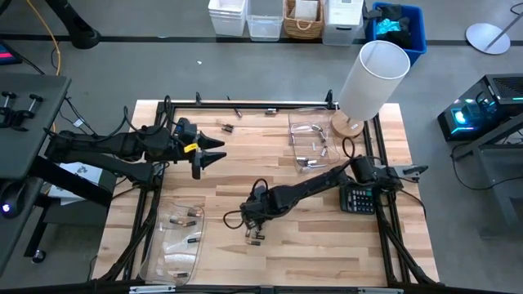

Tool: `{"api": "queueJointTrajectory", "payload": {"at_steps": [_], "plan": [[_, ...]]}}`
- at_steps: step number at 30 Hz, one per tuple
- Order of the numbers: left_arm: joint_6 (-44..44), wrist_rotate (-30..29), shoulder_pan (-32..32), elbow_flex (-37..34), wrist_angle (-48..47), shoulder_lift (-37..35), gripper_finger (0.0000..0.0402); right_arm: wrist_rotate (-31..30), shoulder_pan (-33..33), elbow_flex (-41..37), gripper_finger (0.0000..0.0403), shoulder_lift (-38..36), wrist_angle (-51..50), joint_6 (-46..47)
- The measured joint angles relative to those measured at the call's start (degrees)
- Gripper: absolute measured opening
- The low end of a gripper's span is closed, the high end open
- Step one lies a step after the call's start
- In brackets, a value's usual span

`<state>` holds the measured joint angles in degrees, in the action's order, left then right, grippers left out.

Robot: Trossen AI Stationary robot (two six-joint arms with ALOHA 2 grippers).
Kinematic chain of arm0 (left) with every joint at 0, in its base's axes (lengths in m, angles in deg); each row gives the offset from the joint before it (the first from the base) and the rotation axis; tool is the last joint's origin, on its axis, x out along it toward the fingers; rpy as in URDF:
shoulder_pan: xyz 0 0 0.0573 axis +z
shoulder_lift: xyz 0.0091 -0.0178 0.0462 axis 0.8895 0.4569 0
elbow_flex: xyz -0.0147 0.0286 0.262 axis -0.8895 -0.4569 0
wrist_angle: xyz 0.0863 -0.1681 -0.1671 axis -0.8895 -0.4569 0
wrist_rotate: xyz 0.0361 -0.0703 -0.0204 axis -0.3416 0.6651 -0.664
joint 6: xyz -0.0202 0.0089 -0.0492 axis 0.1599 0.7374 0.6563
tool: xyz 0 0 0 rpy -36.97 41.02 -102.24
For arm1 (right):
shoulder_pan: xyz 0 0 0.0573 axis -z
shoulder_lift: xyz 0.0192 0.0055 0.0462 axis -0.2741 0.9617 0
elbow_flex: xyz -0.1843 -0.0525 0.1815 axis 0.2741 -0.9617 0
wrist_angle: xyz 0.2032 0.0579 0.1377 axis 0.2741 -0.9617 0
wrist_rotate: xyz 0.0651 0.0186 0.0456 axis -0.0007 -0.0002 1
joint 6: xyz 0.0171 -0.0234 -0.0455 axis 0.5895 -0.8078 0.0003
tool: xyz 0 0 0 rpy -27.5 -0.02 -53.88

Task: Sort batteries
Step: Put the brown battery into the left transparent bin

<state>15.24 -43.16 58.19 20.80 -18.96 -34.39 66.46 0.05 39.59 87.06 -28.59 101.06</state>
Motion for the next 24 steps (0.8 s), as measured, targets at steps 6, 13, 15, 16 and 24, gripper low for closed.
{"api": "queueJointTrajectory", "payload": {"at_steps": [6,13,15,16,24], "plan": [[-0.03,0.00,0.00,0.01,0.13,-0.30,0.0208,2.52,-0.42,0.31,0.0133,2.02,0.06,-1.52],[4.23,8.30,-0.45,0.02,-0.51,-2.06,0.0208,1.20,-1.23,0.26,0.0078,1.94,-2.70,-2.32],[5.14,10.12,-1.61,0.07,-2.15,-2.29,0.0208,1.16,-1.51,0.18,0.0029,1.59,-3.21,-3.82],[5.80,10.11,-2.33,0.05,-3.65,-2.41,0.0208,2.01,-1.61,0.10,0.0016,1.33,-3.45,-4.73],[11.29,6.78,-9.56,0.05,-15.38,-1.24,0.0208,-3.52,-1.84,-0.22,0.0004,-4.98,-10.10,-7.98]]}}
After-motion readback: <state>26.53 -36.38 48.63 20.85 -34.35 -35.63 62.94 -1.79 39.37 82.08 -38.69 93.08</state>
